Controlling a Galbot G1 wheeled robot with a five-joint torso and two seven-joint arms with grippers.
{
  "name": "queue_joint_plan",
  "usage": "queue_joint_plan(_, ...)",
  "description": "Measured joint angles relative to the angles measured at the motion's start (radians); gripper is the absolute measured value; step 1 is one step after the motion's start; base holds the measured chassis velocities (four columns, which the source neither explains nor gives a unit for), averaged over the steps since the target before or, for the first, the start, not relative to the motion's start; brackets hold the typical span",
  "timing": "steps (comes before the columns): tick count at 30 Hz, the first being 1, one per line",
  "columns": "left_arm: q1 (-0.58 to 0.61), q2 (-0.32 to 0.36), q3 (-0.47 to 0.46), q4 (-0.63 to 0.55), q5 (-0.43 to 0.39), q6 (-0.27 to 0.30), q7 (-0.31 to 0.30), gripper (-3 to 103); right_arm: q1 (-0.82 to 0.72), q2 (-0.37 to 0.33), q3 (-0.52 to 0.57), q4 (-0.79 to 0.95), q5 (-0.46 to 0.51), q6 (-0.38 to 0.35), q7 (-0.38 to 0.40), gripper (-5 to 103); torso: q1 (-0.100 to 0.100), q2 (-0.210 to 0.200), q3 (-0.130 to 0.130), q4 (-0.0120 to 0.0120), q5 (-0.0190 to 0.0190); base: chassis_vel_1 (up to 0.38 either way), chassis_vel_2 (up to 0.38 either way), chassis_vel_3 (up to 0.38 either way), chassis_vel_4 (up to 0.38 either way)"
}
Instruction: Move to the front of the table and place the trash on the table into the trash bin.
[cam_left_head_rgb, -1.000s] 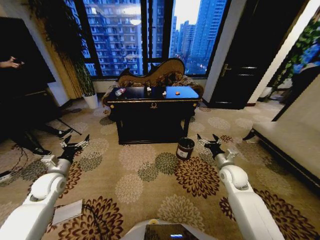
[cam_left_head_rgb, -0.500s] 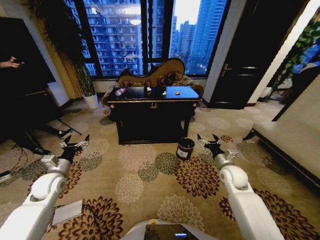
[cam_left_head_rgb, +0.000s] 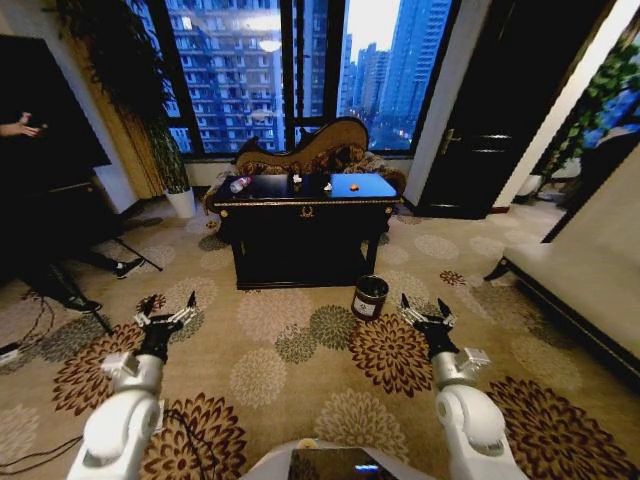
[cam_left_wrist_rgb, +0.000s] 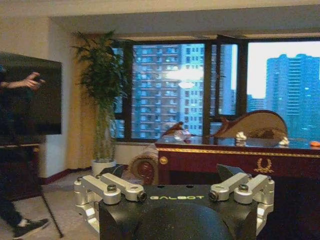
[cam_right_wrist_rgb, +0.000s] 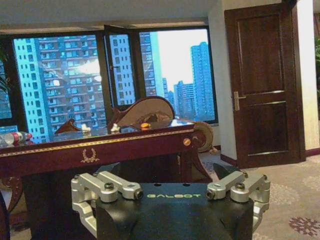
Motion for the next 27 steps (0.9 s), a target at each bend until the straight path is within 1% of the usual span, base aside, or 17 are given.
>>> queue_joint_plan(1, 0.015, -0.025, -0.002, -0.021, 0.019, 0.002, -0.002, 100, 0.003, -0.002, -0.001, -0.001, 0.0, -0.003, 0.0, 100, 0.0, 0.0, 0.0, 0.0, 0.0, 0.0, 0.0, 0.0, 0.0)
queue_joint_plan(2, 0.015, -0.025, -0.002, -0.021, 0.019, 0.002, -0.002, 100, 0.003, -0.002, -0.001, -0.001, 0.0, -0.003, 0.0, 100, 0.0, 0.0, 0.0, 0.0, 0.0, 0.0, 0.0, 0.0, 0.0)
queue_joint_plan(3, 0.025, -0.058, 0.004, -0.053, 0.043, 0.02, -0.013, 100, 0.007, -0.007, -0.004, -0.003, 0.001, -0.008, 0.0, 100, 0.0, 0.0, 0.0, 0.0006, 0.0001, 0.0, 0.0, 0.0, 0.0)
queue_joint_plan(4, 0.025, -0.065, 0.009, -0.065, 0.051, 0.033, -0.018, 100, 0.011, -0.019, -0.007, -0.006, 0.003, -0.015, 0.0, 100, 0.0, 0.0, 0.0, -0.0002, -0.0001, 0.0, 0.0, 0.0, 0.0)
queue_joint_plan(5, 0.02, -0.051, 0.01, -0.06, 0.051, 0.036, -0.02, 100, 0.012, -0.034, -0.009, -0.008, 0.009, -0.017, 0.0, 100, 0.0, 0.0, 0.0, -0.0002, -0.0002, 0.0, 0.0, 0.0, 0.0)
queue_joint_plan(11, 0.008, -0.016, -0.015, -0.034, 0.036, 0.036, -0.021, 100, 0.009, -0.053, -0.001, -0.014, 0.027, -0.02, 0.0, 100, 0.0, 0.0, 0.0, -0.0002, -0.0003, 0.0, 0.0, 0.0, 0.0)
queue_joint_plan(13, 0.007, 0.007, -0.043, -0.021, 0.005, 0.036, -0.016, 100, 0.007, -0.076, 0.007, -0.023, 0.043, -0.02, 0.0, 100, 0.0, 0.0, 0.0, -0.0001, -0.0003, 0.0, 0.0, 0.0, 0.0)
queue_joint_plan(14, 0.007, 0.007, -0.043, -0.021, 0.005, 0.036, -0.016, 100, 0.007, -0.076, 0.007, -0.023, 0.043, -0.02, 0.0, 100, 0.0, 0.0, 0.0, -0.0001, -0.0003, 0.0, 0.0, 0.0, 0.0)
queue_joint_plan(17, 0.007, 0.049, -0.068, 0.003, -0.025, 0.033, 0.003, 100, 0.015, -0.123, 0.012, -0.046, 0.054, -0.019, 0.0, 100, 0.0, 0.0, 0.0, -0.0001, -0.0005, 0.0, 0.0, 0.0, 0.0)
queue_joint_plan(20, 0.005, 0.066, -0.08, 0.013, -0.036, 0.031, 0.006, 100, 0.022, -0.137, 0.014, -0.052, 0.057, -0.018, 0.0, 100, 0.0, 0.0, 0.0, 0.0, -0.0003, 0.0, 0.0, 0.0, 0.0)
queue_joint_plan(21, -0.002, 0.084, -0.096, 0.027, -0.056, 0.029, 0.007, 100, 0.031, -0.148, 0.019, -0.059, 0.06, -0.018, 0.0, 100, 0.0, 0.0, 0.0, -0.0001, -0.0003, 0.0, 0.0, 0.0, 0.0)
queue_joint_plan(27, -0.011, 0.115, -0.136, 0.066, -0.1, 0.025, 0.005, 100, 0.048, -0.156, 0.042, -0.065, 0.076, -0.018, 0.0, 100, 0.0, 0.0, 0.0, 0.0, -0.0005, 0.0, 0.0, 0.0, 0.0)
